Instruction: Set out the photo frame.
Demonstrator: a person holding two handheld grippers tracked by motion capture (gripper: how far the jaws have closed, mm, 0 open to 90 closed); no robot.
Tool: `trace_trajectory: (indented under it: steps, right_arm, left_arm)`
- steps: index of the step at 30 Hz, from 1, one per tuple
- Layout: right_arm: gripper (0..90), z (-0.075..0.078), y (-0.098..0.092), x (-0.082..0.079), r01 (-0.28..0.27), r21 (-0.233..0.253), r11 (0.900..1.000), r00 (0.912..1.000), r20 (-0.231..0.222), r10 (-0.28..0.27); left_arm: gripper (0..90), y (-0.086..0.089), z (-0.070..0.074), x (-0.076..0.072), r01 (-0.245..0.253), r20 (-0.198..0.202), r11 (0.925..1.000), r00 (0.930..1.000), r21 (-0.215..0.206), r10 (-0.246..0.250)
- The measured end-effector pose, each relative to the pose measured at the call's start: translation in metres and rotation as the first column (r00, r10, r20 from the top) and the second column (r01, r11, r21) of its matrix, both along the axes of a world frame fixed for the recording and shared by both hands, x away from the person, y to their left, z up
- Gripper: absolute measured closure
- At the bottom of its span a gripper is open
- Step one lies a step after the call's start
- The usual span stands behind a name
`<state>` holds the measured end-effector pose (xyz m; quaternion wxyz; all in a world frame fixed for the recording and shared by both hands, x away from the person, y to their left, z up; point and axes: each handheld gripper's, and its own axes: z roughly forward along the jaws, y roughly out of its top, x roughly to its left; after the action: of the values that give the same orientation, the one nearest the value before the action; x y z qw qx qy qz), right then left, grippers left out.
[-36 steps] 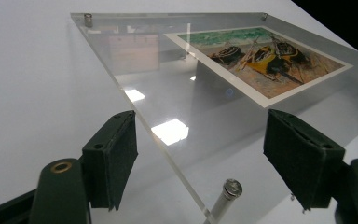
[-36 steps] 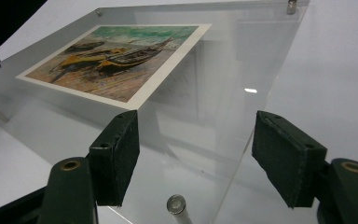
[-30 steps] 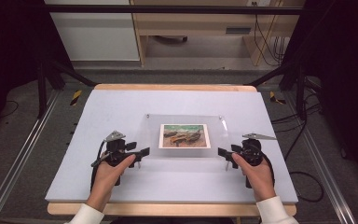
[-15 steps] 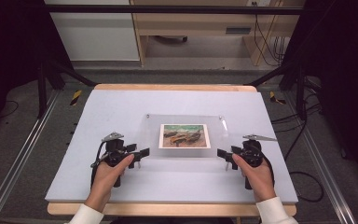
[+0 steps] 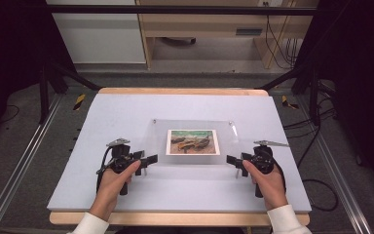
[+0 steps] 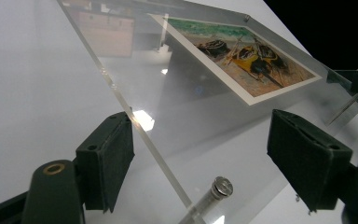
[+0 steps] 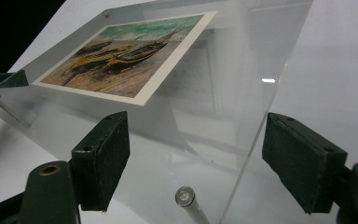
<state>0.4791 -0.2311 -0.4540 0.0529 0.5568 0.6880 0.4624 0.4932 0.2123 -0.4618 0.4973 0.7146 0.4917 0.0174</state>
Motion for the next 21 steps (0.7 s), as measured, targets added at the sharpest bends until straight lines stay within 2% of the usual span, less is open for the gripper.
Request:
trace_trajectory:
  steps: [5, 9, 14, 21]
  right_arm:
    - [23.7, 0.0003, -0.0007, -0.0015, -0.004, 0.004, 1.000, 1.0000, -0.003, 0.004]
    - [24.0, -0.0012, -0.0013, 0.0000, -0.012, 0.029, 1.000, 0.9998, -0.018, 0.012]
    - [24.0, -0.0011, -0.0004, 0.0025, -0.015, 0.025, 1.000, 0.9997, -0.021, 0.016]
    - [26.0, 0.0011, 0.0008, 0.0059, -0.014, 0.004, 1.000, 0.9998, -0.016, 0.014]
  left_arm:
    - [22.5, 0.0005, -0.0003, 0.0001, 0.005, -0.001, 1.0000, 1.0000, -0.005, -0.005]
    - [22.5, 0.0009, -0.0011, 0.0011, 0.009, 0.002, 0.9999, 1.0000, -0.012, -0.009]
    - [23.1, 0.0016, -0.0017, 0.0028, 0.015, 0.003, 0.9998, 0.9999, -0.016, -0.015]
    - [24.2, 0.0028, 0.0010, 0.0064, 0.021, -0.006, 0.9998, 0.9998, 0.003, -0.021]
